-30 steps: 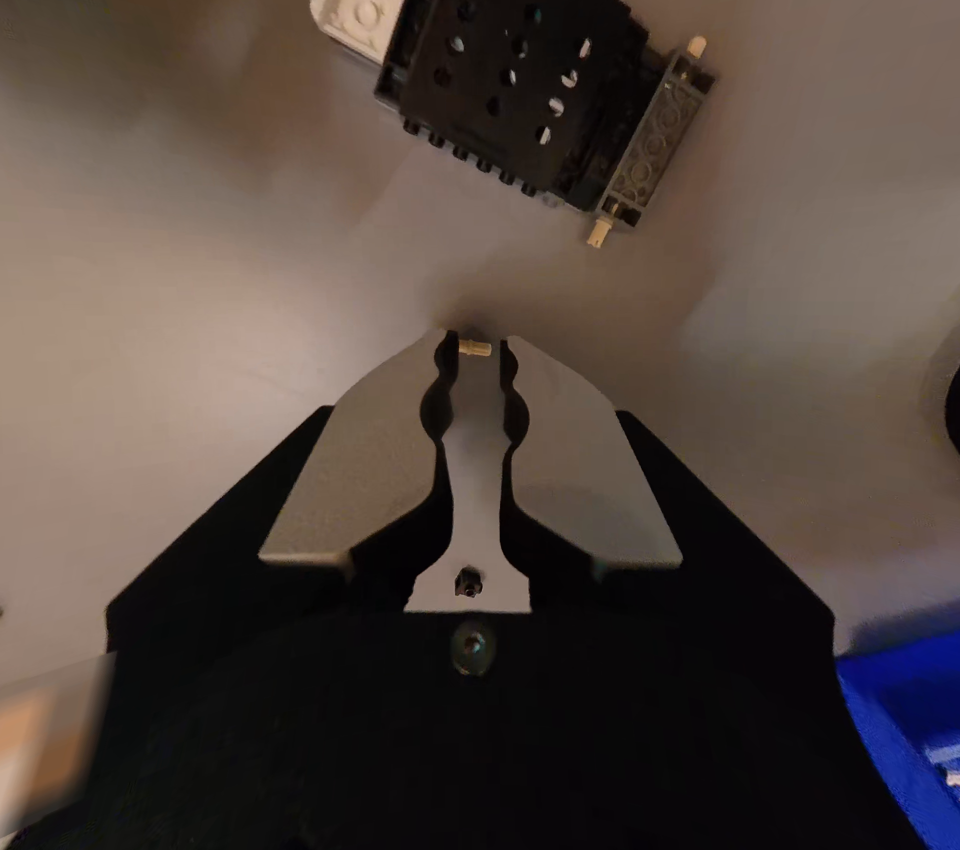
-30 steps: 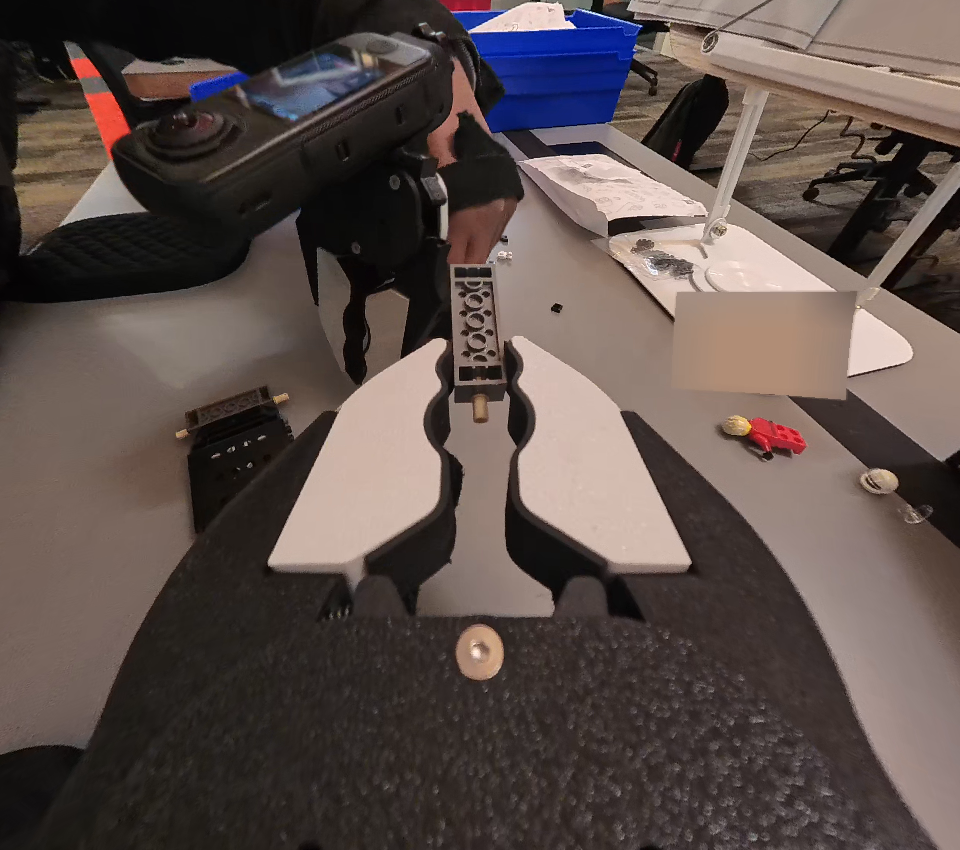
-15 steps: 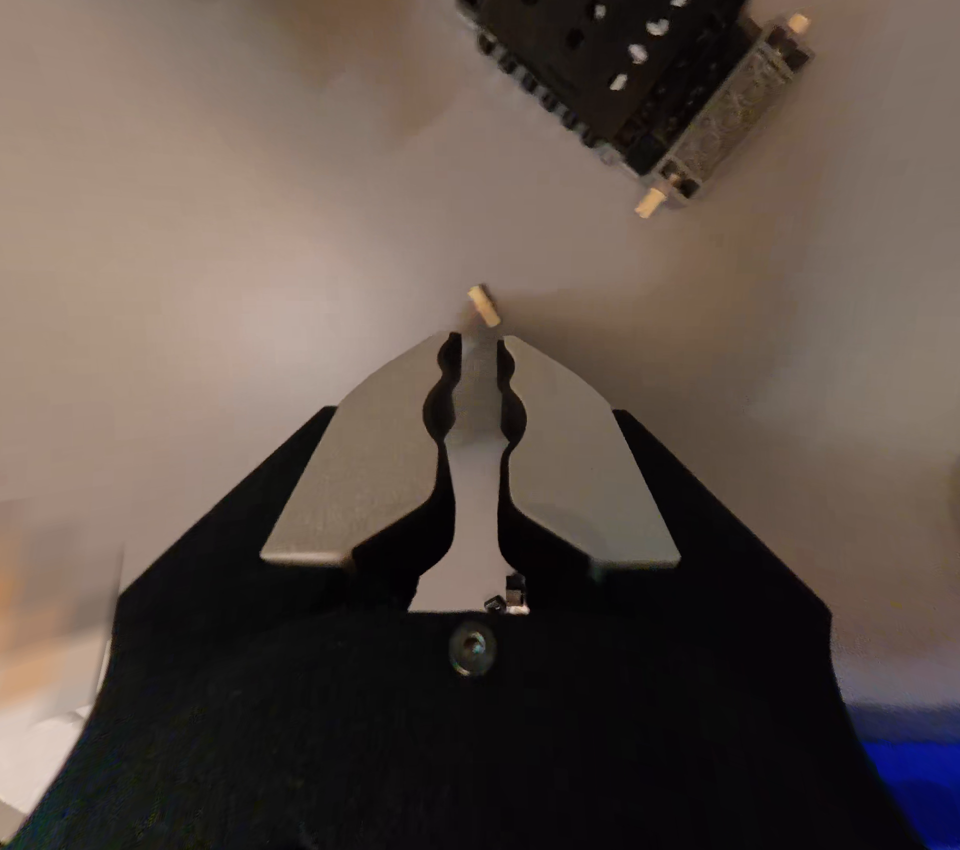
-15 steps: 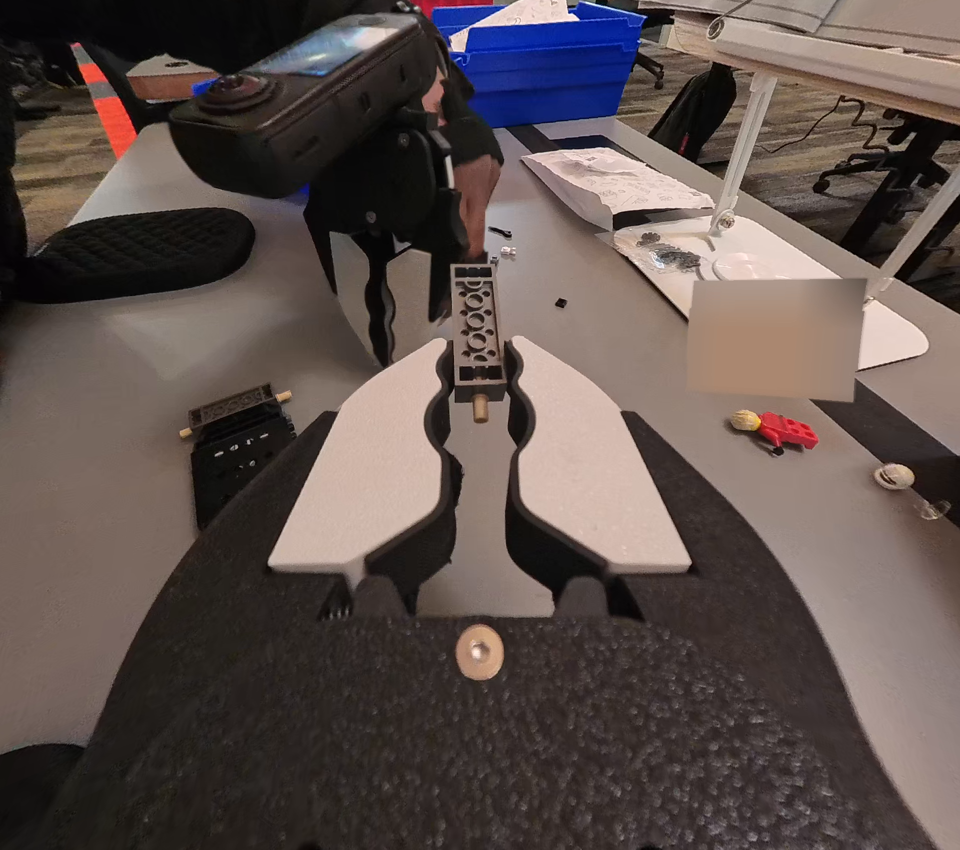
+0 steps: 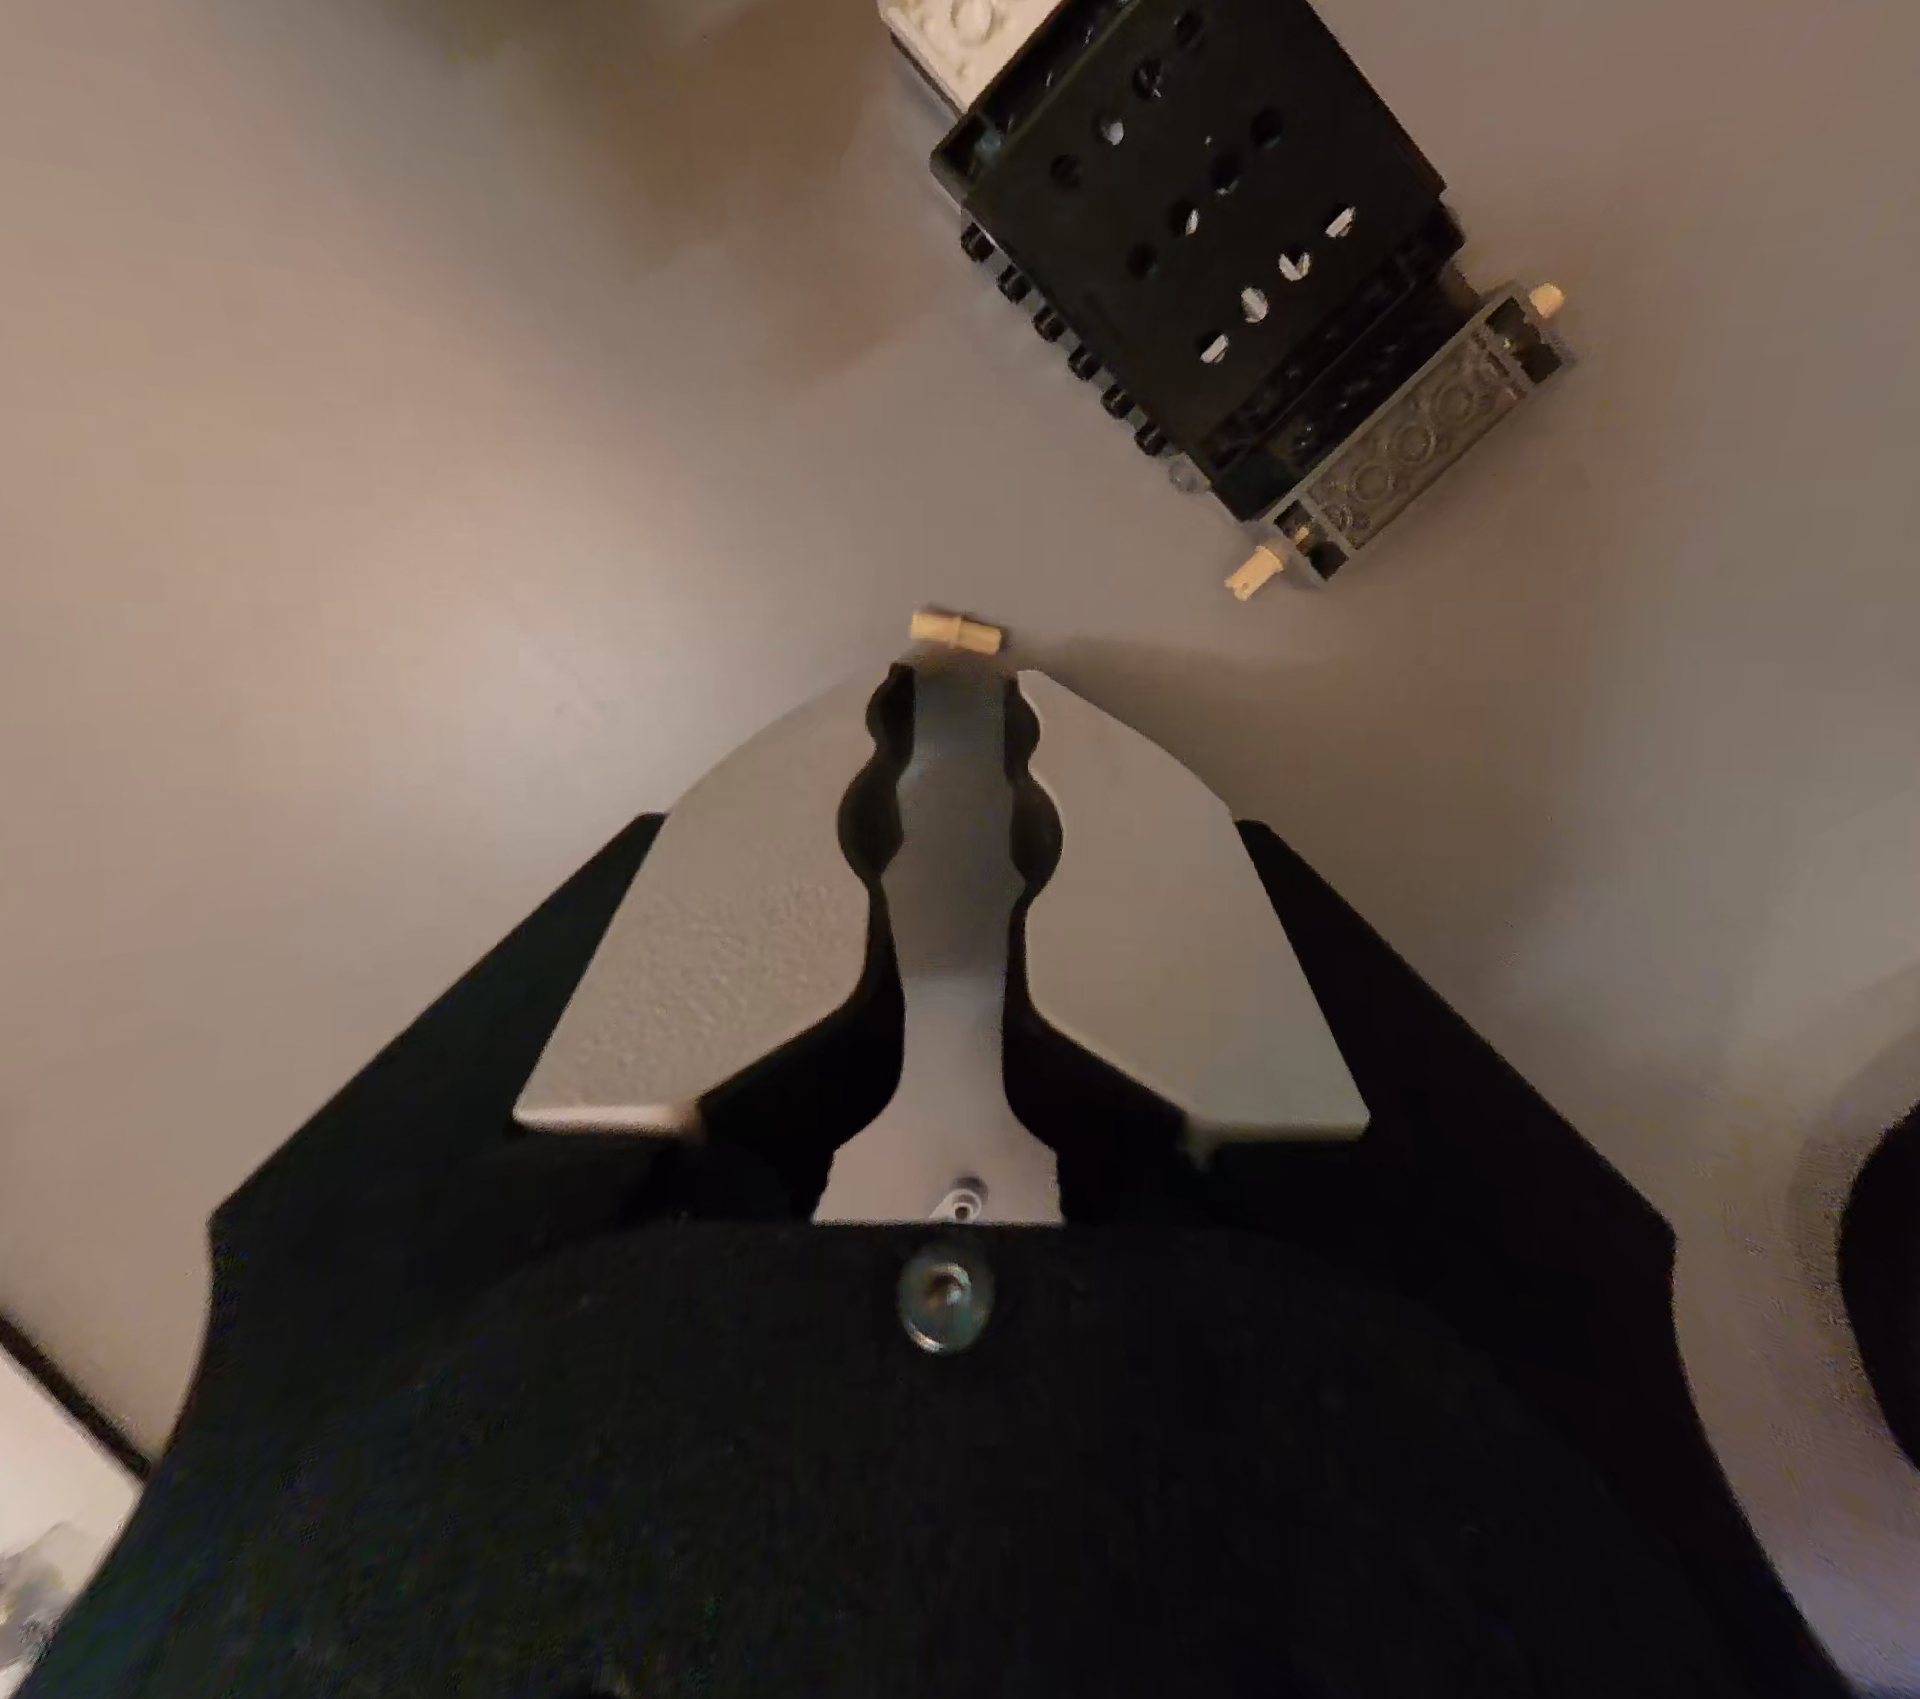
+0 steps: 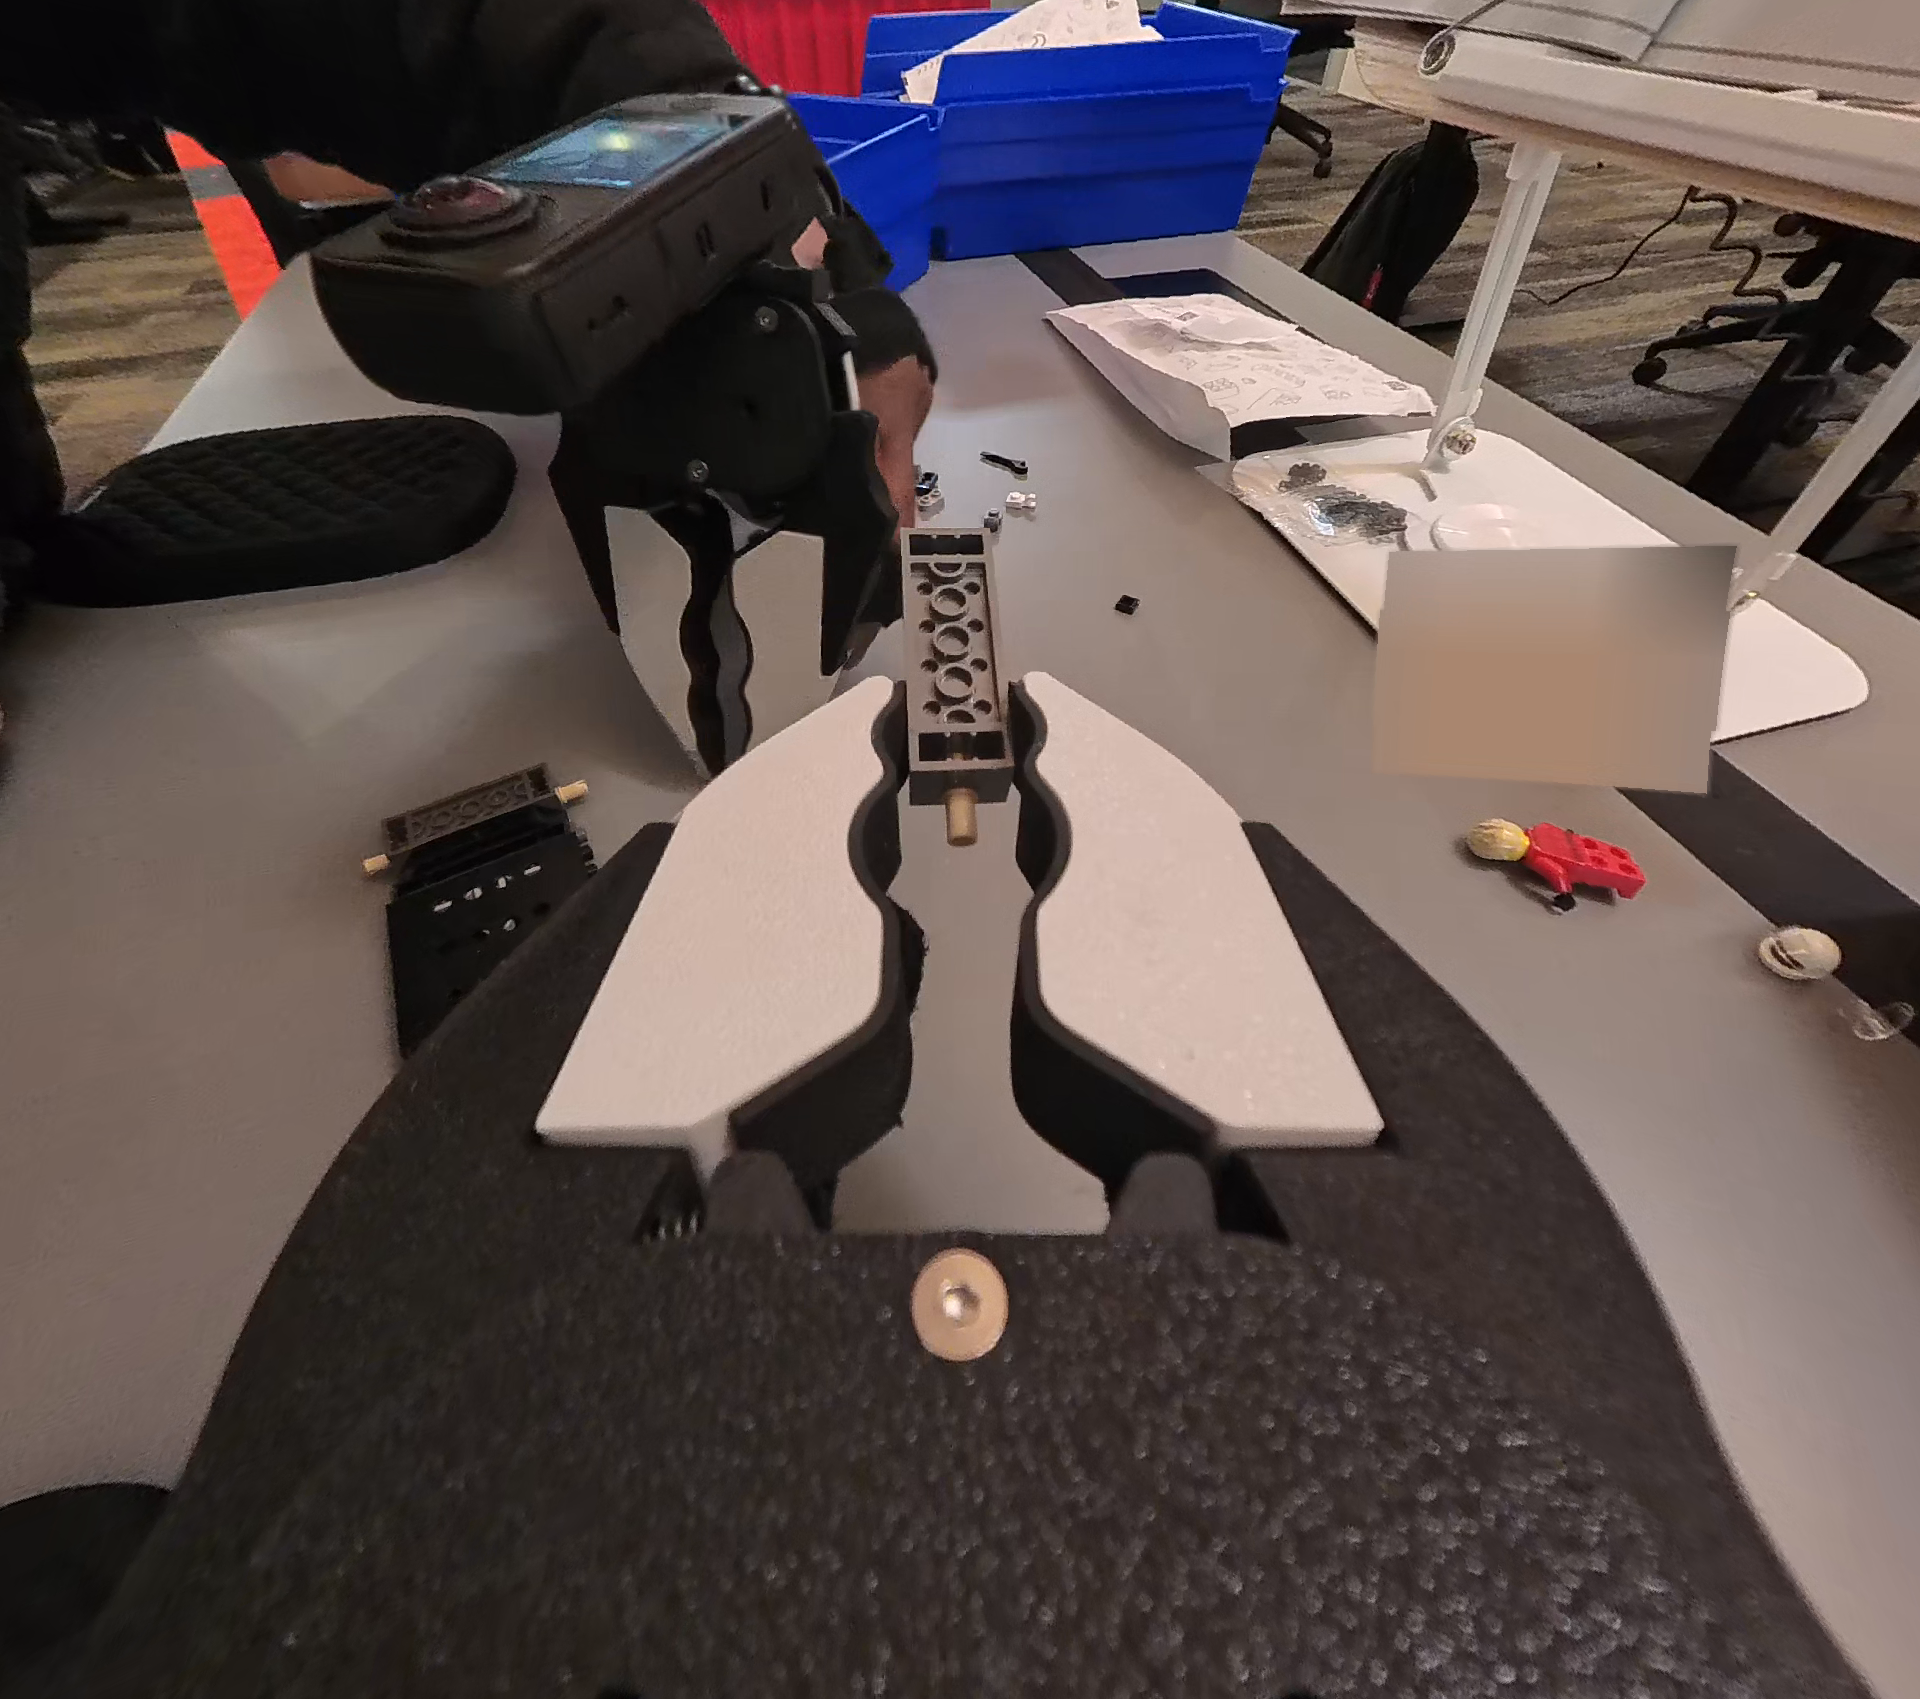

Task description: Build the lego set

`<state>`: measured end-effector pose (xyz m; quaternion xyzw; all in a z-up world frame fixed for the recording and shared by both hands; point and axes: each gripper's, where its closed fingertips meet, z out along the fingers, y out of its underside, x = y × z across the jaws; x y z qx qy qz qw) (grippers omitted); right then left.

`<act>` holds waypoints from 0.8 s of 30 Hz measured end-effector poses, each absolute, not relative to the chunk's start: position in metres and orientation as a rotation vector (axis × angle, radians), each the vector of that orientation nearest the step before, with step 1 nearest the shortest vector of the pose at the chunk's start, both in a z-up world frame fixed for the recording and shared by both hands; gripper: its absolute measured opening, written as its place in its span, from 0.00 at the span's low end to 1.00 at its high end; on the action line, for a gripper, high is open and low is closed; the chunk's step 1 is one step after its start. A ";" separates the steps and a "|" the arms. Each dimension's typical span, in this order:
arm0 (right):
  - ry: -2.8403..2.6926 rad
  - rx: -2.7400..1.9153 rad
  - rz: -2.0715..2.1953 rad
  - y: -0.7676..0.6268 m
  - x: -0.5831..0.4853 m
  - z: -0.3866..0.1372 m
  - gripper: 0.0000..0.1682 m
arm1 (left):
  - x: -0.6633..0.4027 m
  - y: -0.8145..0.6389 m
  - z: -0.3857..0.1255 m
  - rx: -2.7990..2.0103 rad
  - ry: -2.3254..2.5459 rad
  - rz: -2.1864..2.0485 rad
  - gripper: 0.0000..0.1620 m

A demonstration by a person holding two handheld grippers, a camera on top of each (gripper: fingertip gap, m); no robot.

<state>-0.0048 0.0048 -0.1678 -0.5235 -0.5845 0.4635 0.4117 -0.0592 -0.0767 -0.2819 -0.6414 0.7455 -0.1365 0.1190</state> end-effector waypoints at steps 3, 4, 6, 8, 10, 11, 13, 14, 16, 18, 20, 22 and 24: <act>-1.470 -1.317 1.173 0.004 -0.005 -0.168 0.10 | -0.056 -0.073 -0.279 -1.820 2.148 -0.365 0.13; -1.472 -1.317 1.173 0.004 -0.005 -0.168 0.10 | -0.055 -0.071 -0.277 -1.793 2.148 -0.351 0.13; -1.475 -1.316 1.175 0.004 -0.005 -0.168 0.10 | -0.050 -0.072 -0.274 -1.709 2.174 -0.356 0.12; -1.476 -1.316 1.178 0.003 -0.005 -0.168 0.10 | -0.044 -0.078 -0.271 -1.618 2.229 -0.381 0.11; -1.472 -1.316 1.182 0.004 -0.005 -0.168 0.10 | -0.041 -0.079 -0.271 -1.569 2.296 -0.370 0.10; -1.471 -1.316 1.182 0.004 -0.004 -0.167 0.10 | -0.040 -0.079 -0.271 -1.542 2.323 -0.368 0.10; -1.467 -1.315 1.185 0.005 -0.004 -0.167 0.10 | -0.037 -0.080 -0.271 -1.496 2.370 -0.367 0.09; -1.465 -1.315 1.188 0.005 -0.003 -0.166 0.10 | -0.036 -0.082 -0.271 -1.475 2.387 -0.378 0.09; -1.462 -1.317 1.195 0.006 -0.003 -0.166 0.10 | -0.031 -0.088 -0.272 -1.430 2.426 -0.396 0.10; -1.462 -1.317 1.198 0.006 -0.003 -0.166 0.10 | -0.030 -0.094 -0.275 -1.393 2.476 -0.407 0.12; -1.465 -1.317 1.201 0.005 -0.003 -0.166 0.10 | -0.030 -0.099 -0.277 -1.376 2.518 -0.419 0.13; -1.468 -1.317 1.204 0.004 -0.003 -0.167 0.10 | -0.030 -0.101 -0.281 -1.378 2.538 -0.420 0.11; -1.471 -1.317 1.205 0.004 -0.003 -0.167 0.10 | -0.028 -0.102 -0.282 -1.393 2.522 -0.443 0.05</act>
